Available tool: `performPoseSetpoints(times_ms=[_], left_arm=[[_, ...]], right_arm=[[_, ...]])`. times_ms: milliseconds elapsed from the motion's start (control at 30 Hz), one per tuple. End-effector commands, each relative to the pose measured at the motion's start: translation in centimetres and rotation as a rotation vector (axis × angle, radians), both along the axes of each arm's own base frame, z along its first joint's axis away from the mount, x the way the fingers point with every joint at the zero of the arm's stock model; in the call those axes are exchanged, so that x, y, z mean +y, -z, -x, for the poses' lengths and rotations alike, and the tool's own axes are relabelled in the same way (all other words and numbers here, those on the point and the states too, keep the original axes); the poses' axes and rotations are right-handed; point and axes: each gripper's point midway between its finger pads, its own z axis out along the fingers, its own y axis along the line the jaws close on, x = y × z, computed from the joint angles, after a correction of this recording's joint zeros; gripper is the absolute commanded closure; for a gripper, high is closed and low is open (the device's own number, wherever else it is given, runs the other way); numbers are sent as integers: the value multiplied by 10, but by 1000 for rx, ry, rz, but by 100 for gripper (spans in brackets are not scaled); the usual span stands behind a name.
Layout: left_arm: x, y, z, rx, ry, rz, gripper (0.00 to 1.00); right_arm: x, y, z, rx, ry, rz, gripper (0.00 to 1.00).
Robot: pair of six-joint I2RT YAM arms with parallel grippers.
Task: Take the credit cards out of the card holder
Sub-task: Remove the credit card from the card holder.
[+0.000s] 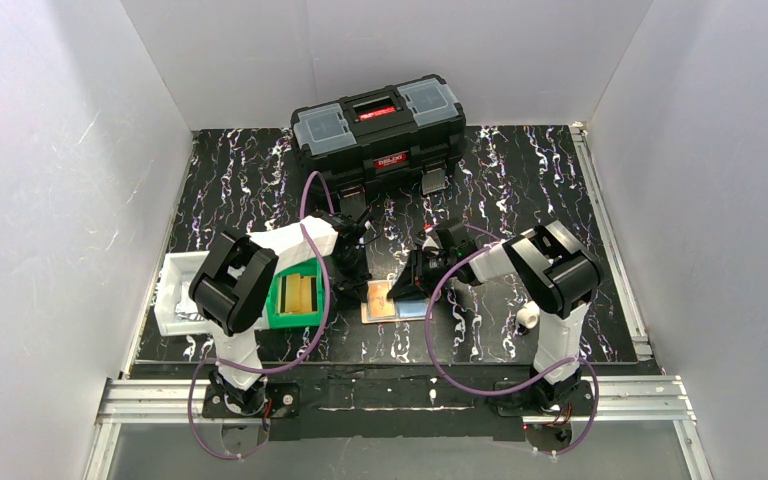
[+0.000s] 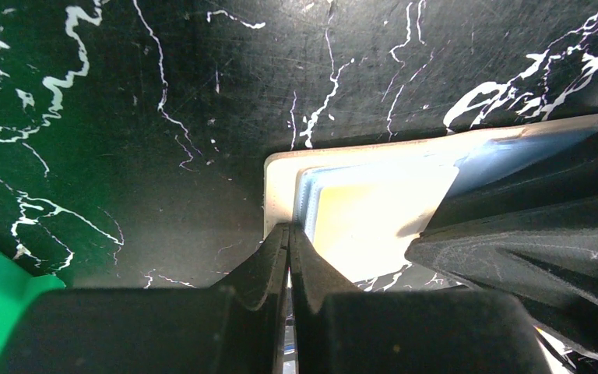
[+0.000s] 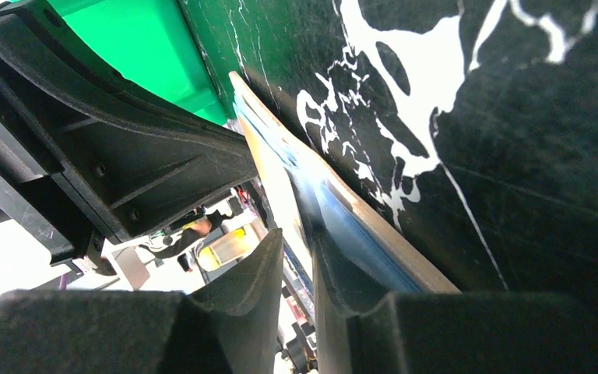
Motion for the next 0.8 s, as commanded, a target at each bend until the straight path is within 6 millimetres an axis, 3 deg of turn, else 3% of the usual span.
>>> performPoseSetpoints(times_ms=[0, 333, 767], left_arm=[[32, 48, 44, 159, 40, -170, 100], [39, 49, 45, 155, 36, -204, 100], [45, 52, 47, 159, 26, -224, 100]], right_arm=[[11, -8, 1, -10, -19, -52, 75], [5, -5, 0, -11, 13, -35, 85], [-15, -1, -1, -31, 48, 8, 89]])
